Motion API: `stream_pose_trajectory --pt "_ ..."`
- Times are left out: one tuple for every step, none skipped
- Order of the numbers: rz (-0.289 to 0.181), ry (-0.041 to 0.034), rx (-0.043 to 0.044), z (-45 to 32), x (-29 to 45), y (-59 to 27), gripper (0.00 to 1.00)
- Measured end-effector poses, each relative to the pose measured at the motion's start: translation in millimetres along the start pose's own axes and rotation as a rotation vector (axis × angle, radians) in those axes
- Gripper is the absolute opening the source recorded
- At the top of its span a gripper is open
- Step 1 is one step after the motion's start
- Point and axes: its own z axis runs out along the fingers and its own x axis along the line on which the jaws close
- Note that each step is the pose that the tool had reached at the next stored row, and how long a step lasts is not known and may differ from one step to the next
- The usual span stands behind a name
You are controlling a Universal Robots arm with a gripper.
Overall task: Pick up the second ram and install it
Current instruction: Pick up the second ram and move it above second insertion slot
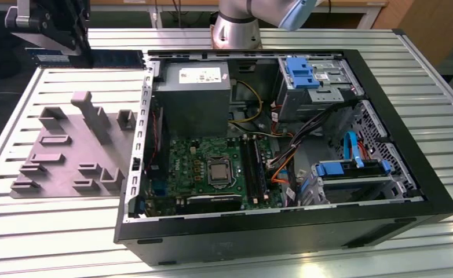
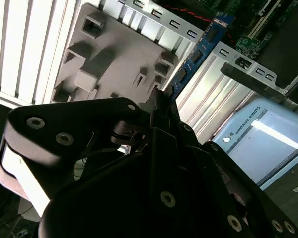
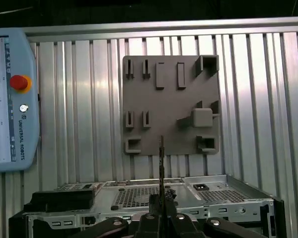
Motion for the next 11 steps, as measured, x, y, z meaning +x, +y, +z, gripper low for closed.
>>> stream_pose_trajectory --pt "0.0 0.0001 0.0 -0.7 -0.9 -13.1 0.14" --pt "0.0 0.0001 0.0 -0.7 -0.9 -13.3 0.14" --pt "0.0 0.0001 0.0 -0.7 -0.9 -13.6 0.14" --pt "0.0 0.0001 -0.0001 -0.7 -1.0 -13.8 0.14" --pt "0.0 0.0001 0.0 -0.7 -1.0 -14.0 0.14" --pt "0.0 0.0 0.0 -0.7 -1.0 -14.1 0.14" --pt "0.0 0.0001 0.0 -0.7 -1.0 -14.3 0.14" --pt "0.0 0.0001 -0.0001 -0.8 -1.0 -14.5 0.14" --pt "0.0 0.0001 0.0 -0.7 -1.0 -14.5 0.14" --pt "0.0 0.0001 0.0 -0.7 -1.0 -14.5 0.14" --pt "0.0 0.0001 -0.0001 -0.7 -1.0 -14.7 0.14"
